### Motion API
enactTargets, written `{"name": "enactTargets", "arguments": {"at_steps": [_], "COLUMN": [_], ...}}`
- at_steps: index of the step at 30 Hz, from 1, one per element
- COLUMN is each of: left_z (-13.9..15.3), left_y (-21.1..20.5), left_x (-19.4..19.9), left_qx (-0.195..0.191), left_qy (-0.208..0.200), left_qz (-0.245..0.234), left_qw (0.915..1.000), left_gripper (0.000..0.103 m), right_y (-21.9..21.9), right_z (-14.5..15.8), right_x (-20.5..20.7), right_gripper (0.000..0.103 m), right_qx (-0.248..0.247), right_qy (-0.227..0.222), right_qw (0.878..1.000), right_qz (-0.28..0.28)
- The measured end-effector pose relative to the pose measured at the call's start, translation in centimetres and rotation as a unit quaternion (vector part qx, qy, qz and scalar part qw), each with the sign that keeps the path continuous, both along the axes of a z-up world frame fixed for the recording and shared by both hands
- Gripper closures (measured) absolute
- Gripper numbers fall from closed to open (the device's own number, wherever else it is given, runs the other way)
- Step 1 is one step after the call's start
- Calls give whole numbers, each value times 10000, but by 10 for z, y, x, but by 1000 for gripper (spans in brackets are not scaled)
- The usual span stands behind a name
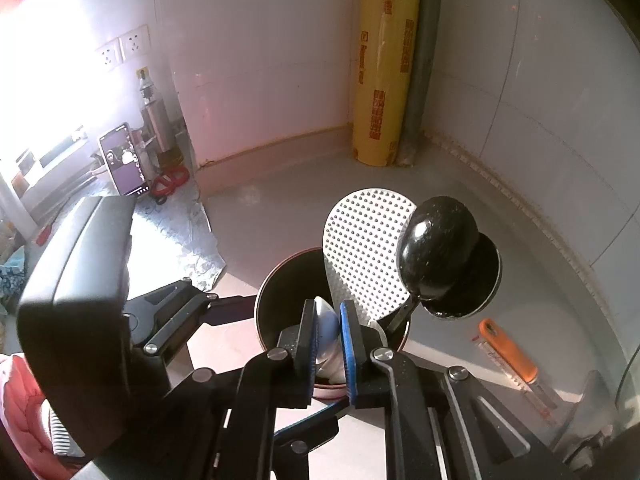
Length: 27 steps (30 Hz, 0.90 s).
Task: Organize utensils
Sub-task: 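Open the right tool, release the spoon and move back to the counter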
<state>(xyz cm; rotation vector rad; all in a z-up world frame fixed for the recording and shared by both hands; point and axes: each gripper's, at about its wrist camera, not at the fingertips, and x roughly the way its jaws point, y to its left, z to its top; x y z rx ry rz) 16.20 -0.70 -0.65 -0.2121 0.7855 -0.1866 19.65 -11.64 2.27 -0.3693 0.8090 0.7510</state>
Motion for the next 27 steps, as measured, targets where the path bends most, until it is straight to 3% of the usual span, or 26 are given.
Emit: {"name": "enactTargets", "arguments": {"at_steps": [11,27], "left_z": [4,4], "left_y": [-4,-3], "left_x": [-8,-7], "left_qx": [51,73], "left_qy": [-60,-45], "left_qz": [-14,6], "left_qw": [10000,10000], "left_gripper": [17,17], "right_y": [-8,-44], "right_z": [4,41], "right_x": [4,-13], "right_gripper": [86,86], "right_qx": [263,698], "right_qy": [148,-351], "right_qw": [9995,9965], "right_qz": [-99,-287]}}
